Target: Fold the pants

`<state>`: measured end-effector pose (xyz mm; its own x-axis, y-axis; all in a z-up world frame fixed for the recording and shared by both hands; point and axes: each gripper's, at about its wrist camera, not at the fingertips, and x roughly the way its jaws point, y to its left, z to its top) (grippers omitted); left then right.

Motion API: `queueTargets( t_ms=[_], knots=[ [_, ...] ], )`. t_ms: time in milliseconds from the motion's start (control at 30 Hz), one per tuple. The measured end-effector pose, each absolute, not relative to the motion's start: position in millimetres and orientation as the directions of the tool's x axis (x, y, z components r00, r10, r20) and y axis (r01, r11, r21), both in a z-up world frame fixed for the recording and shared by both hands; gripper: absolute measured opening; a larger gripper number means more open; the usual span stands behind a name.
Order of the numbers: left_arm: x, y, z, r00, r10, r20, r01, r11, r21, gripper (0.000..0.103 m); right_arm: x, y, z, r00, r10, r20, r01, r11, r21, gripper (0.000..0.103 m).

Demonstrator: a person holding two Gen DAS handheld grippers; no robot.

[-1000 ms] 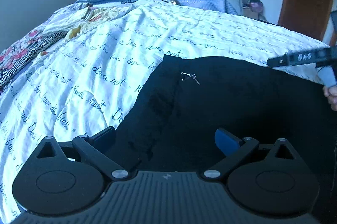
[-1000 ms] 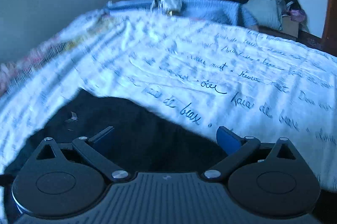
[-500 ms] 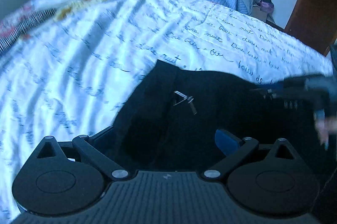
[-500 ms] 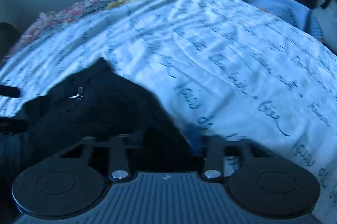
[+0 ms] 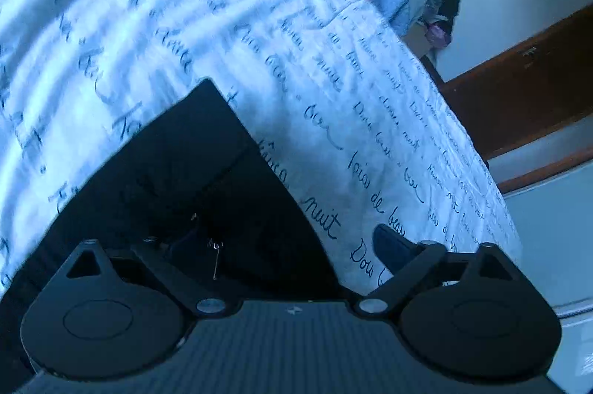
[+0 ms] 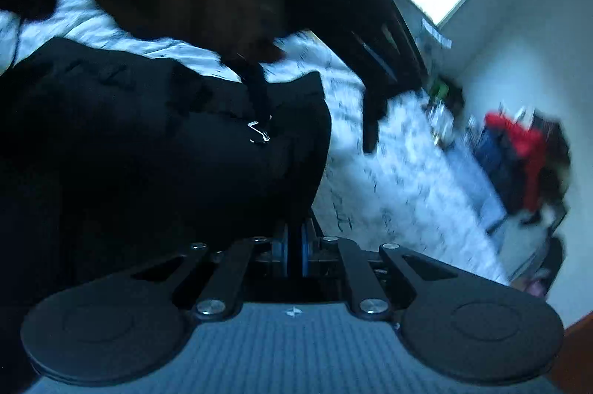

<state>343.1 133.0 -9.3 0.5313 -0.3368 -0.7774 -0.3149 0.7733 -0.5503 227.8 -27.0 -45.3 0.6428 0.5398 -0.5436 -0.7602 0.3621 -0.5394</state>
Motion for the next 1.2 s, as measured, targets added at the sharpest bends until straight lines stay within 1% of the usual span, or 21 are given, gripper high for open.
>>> queueTargets(
  t_ms=[33, 67, 133, 167, 200, 233, 333, 433, 567, 633, 733, 833, 933, 1200],
  knots=[
    [342, 134, -11, 0.536, -0.348, -0.769, -0.319, 0.76, -0.566, 0.075, 224, -25, -47, 0.646, 0.538, -0.541, -0.756, 0.353, -0.551, 0.007],
    [339, 135, -13, 0.539, -0.354, -0.764, -0.328, 0.747, -0.578, 0.068, 220, -25, -49, 0.644, 0.539, -0.543, -0.757, 0.35, -0.551, 0.007],
    [330, 137, -17, 0.528, -0.357, -0.771, -0.36, 0.728, -0.584, 0.035, 217, -25, -52, 0.65, 0.537, -0.537, -0.752, 0.358, -0.553, 0.007],
    [325, 139, -19, 0.527, -0.363, -0.769, -0.369, 0.717, -0.591, 0.029, 217, -25, -53, 0.655, 0.535, -0.534, -0.75, 0.368, -0.55, 0.007],
    [319, 141, -21, 0.533, -0.366, -0.763, -0.377, 0.705, -0.601, 0.018, 217, -26, -54, 0.669, 0.532, -0.519, -0.737, 0.385, -0.555, 0.007],
    [312, 143, -21, 0.545, -0.366, -0.754, -0.377, 0.697, -0.61, 0.014, 216, -27, -55, 0.69, 0.525, -0.498, -0.718, 0.407, -0.565, 0.008],
    [290, 143, -14, 0.582, -0.345, -0.736, -0.341, 0.719, -0.606, 0.012, 218, -28, -59, 0.747, 0.464, -0.477, -0.663, 0.46, -0.59, 0.018],
    [268, 141, -4, 0.621, -0.309, -0.721, -0.291, 0.763, -0.577, 0.011, 223, -41, -61, 0.779, 0.406, -0.477, -0.627, 0.502, -0.596, 0.018],
    [244, 138, 3, 0.647, -0.294, -0.704, -0.244, 0.795, -0.556, 0.011, 237, -78, -64, 0.847, 0.26, -0.464, -0.521, 0.585, -0.622, 0.018],
    [232, 138, 4, 0.655, -0.292, -0.697, -0.225, 0.805, -0.549, 0.011, 245, -97, -65, 0.855, 0.188, -0.484, -0.485, 0.621, -0.615, 0.018],
    [219, 140, 0, 0.648, -0.301, -0.7, -0.215, 0.809, -0.547, 0.011, 241, -124, -67, 0.856, 0.106, -0.505, -0.442, 0.656, -0.611, 0.01],
    [204, 145, -4, 0.635, -0.306, -0.709, -0.204, 0.819, -0.536, 0.011, 212, -127, -64, 0.854, 0.108, -0.509, -0.447, 0.654, -0.61, 0.009],
    [183, 152, -5, 0.635, -0.305, -0.71, -0.176, 0.837, -0.518, 0.011, 185, -122, -62, 0.86, 0.112, -0.498, -0.452, 0.62, -0.641, 0.008],
    [130, 169, 7, 0.644, -0.312, -0.698, -0.089, 0.876, -0.475, 0.011, 112, -103, -52, 0.843, 0.167, -0.511, -0.498, 0.599, -0.627, 0.007]
  ],
)
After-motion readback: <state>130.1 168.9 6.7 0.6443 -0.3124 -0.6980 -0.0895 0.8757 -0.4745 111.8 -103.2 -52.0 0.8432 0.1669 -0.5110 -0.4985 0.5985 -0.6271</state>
